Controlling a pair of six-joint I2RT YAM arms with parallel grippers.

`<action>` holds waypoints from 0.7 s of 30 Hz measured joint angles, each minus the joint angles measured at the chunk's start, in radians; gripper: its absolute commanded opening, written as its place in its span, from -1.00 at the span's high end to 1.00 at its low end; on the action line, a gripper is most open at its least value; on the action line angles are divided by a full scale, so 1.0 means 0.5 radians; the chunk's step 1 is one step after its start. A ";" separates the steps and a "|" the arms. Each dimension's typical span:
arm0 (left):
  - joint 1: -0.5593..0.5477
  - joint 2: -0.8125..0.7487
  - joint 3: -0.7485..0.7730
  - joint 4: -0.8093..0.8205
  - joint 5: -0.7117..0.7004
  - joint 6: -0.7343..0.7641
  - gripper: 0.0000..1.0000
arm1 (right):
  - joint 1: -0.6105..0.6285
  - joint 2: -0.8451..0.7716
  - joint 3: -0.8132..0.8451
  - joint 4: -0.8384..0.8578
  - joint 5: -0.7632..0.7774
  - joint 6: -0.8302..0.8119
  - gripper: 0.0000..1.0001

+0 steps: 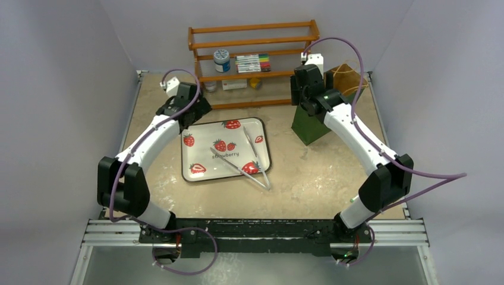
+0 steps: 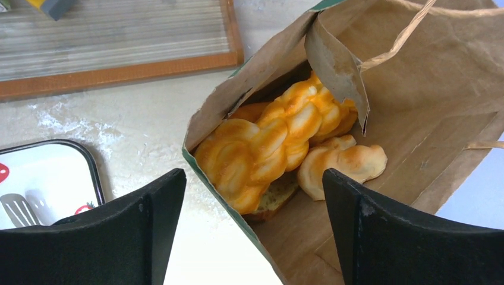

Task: Take the fake bread out of the paper bag
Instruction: Pick up the paper bag from the center of the board, then move the container to the center of the board.

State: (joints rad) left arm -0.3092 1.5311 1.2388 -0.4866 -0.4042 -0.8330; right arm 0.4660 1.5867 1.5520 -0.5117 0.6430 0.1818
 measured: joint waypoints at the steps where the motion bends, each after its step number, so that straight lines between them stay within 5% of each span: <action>1: 0.037 -0.012 -0.020 -0.021 -0.009 -0.040 -1.00 | -0.008 0.000 -0.008 0.000 -0.016 -0.001 -0.65; 9: 0.539 -0.261 -0.432 -0.099 0.027 -0.349 -0.90 | -0.048 0.000 -0.047 0.002 -0.153 -0.010 -0.16; 17: 0.741 -0.314 -0.626 -0.240 0.025 -0.561 -0.50 | -0.058 0.000 -0.058 0.007 -0.224 -0.031 0.61; 21: 0.794 -0.302 -0.716 -0.273 0.046 -0.642 -0.11 | -0.058 -0.002 -0.058 0.010 -0.222 -0.051 0.93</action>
State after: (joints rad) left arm 0.0879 1.3800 0.8806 -0.6231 -0.3813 -1.1538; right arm 0.4370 1.5860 1.5230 -0.5068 0.5320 0.1562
